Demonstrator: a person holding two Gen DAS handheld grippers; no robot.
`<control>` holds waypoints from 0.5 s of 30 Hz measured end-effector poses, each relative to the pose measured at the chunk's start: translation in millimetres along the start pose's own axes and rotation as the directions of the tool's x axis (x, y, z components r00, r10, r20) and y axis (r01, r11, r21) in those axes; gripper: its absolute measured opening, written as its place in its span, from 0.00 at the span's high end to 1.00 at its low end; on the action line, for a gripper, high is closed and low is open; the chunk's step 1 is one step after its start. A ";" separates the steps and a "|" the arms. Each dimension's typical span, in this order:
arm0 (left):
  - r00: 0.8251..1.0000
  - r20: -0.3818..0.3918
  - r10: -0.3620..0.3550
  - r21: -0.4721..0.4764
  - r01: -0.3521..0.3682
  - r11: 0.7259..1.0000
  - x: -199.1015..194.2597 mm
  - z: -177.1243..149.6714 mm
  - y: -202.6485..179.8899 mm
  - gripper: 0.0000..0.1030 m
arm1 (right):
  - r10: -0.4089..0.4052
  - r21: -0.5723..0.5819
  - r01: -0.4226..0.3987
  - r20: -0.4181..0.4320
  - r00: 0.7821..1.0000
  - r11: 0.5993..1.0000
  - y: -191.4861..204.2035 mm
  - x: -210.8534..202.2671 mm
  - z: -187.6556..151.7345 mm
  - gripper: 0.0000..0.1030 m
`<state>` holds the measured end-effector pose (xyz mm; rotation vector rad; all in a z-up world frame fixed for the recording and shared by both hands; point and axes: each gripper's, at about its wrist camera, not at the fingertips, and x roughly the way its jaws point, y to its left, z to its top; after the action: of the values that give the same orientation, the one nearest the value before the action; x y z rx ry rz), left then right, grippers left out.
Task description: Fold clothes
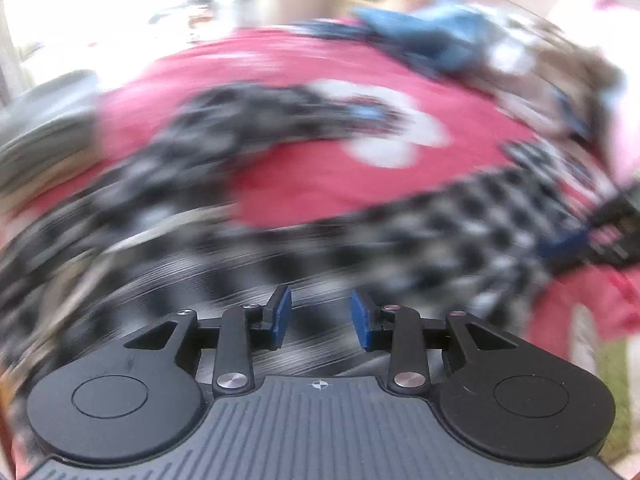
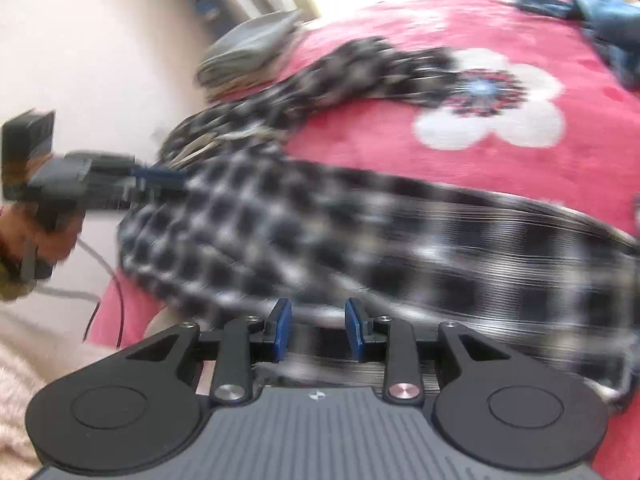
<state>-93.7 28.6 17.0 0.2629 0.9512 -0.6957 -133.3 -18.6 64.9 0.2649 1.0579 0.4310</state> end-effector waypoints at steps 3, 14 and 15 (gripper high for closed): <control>0.997 -0.027 -0.074 0.056 0.076 0.996 34.1 1.8 -37.4 0.68 | -0.088 0.085 0.085 0.034 0.996 0.993 -22.6 -7.9 4.6 0.68; 0.996 -0.092 -0.015 0.063 0.021 0.998 68.0 10.2 -94.3 0.68 | -0.621 0.365 0.544 0.133 0.772 0.755 -183.5 -90.4 55.9 0.64; 0.995 -0.096 -0.014 0.054 0.020 0.998 67.8 8.5 -94.8 0.68 | -0.606 0.362 0.536 0.110 0.788 0.763 -188.0 -83.9 57.5 0.62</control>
<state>-123.5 -76.3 -25.2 0.3396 1.0270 -0.7310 -77.4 -224.4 80.2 0.2460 0.9257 -0.3302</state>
